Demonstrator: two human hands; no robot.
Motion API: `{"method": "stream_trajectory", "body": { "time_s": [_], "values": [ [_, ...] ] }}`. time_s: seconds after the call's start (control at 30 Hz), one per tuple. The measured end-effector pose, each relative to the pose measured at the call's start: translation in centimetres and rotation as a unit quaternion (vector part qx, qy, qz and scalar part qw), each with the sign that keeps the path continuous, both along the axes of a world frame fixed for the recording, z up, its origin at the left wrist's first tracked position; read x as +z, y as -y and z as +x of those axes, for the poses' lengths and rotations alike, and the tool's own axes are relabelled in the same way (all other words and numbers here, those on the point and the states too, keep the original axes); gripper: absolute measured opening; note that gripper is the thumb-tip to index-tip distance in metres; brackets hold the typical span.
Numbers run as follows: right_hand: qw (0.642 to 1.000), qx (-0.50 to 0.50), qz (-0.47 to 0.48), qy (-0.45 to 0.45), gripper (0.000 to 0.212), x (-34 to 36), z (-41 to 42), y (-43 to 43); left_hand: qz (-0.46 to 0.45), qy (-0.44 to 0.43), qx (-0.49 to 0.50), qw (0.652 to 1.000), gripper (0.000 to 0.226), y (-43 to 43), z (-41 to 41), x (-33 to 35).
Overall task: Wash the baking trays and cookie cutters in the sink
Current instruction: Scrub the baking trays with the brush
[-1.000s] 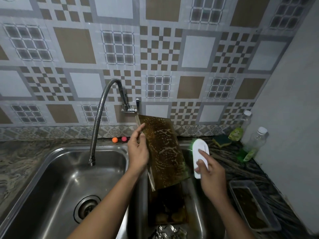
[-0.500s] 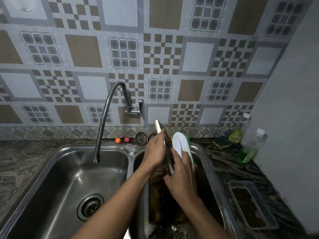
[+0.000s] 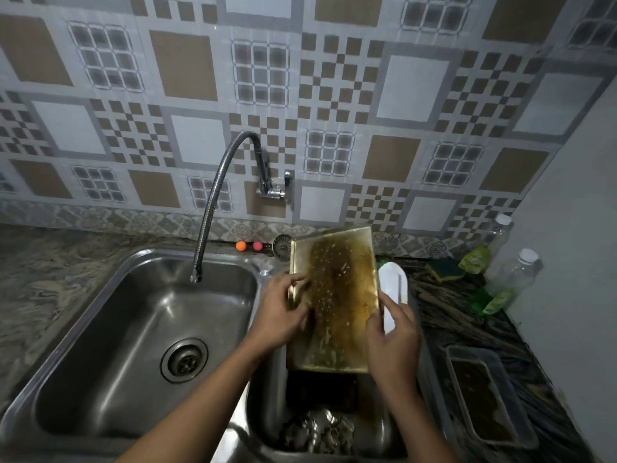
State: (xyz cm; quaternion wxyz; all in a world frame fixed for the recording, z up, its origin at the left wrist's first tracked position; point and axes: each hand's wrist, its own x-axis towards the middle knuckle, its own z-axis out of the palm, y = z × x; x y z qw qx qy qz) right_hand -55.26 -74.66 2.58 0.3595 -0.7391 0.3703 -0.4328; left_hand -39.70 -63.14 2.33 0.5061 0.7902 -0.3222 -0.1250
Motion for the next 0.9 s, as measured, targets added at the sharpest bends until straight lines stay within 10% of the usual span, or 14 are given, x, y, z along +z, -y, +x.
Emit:
{"method": "stream_trajectory", "body": {
  "time_s": [0.4, 0.9],
  "values": [
    [0.985, 0.096, 0.142, -0.004, 0.042, -3.2, 3.3, -5.2, 0.123, -0.046, 0.006, 0.991, 0.061, -9.5, 2.7, -5.0],
    [0.961, 0.182, 0.051, -0.200, 0.037, -8.1, 18.8, -20.2, 0.212, -0.075, 0.013, 0.974, 0.065, -27.3, 18.9, -7.6]
  ]
}}
